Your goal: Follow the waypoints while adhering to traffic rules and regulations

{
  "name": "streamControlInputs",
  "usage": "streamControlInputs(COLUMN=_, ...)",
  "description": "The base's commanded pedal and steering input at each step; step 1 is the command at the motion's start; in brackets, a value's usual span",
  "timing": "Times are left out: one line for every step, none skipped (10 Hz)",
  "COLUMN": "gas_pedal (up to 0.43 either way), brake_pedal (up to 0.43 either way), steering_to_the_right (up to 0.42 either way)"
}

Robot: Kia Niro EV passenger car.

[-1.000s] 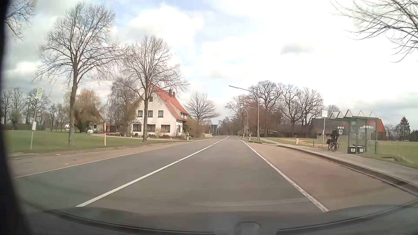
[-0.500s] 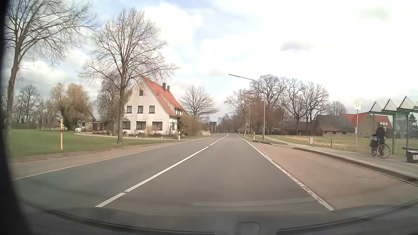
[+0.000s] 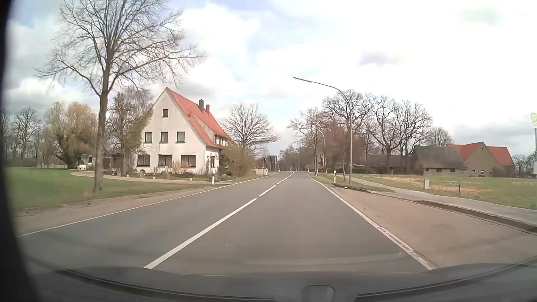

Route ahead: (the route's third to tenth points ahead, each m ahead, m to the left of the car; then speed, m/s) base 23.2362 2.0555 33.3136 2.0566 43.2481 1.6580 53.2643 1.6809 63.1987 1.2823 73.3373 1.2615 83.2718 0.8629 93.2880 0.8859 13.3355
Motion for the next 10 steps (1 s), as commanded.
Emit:
streamControlInputs(gas_pedal=0.150, brake_pedal=0.000, steering_to_the_right=0.007)
streamControlInputs(gas_pedal=0.150, brake_pedal=0.000, steering_to_the_right=0.007)
streamControlInputs(gas_pedal=0.130, brake_pedal=0.000, steering_to_the_right=0.010)
streamControlInputs(gas_pedal=0.130, brake_pedal=0.000, steering_to_the_right=0.010)
streamControlInputs(gas_pedal=0.118, brake_pedal=0.000, steering_to_the_right=0.011)
streamControlInputs(gas_pedal=0.118, brake_pedal=0.000, steering_to_the_right=0.011)
streamControlInputs(gas_pedal=0.118, brake_pedal=0.000, steering_to_the_right=0.010)
streamControlInputs(gas_pedal=0.118, brake_pedal=0.000, steering_to_the_right=0.010)
streamControlInputs(gas_pedal=0.118, brake_pedal=0.000, steering_to_the_right=0.010)
streamControlInputs(gas_pedal=0.130, brake_pedal=0.000, steering_to_the_right=0.009)
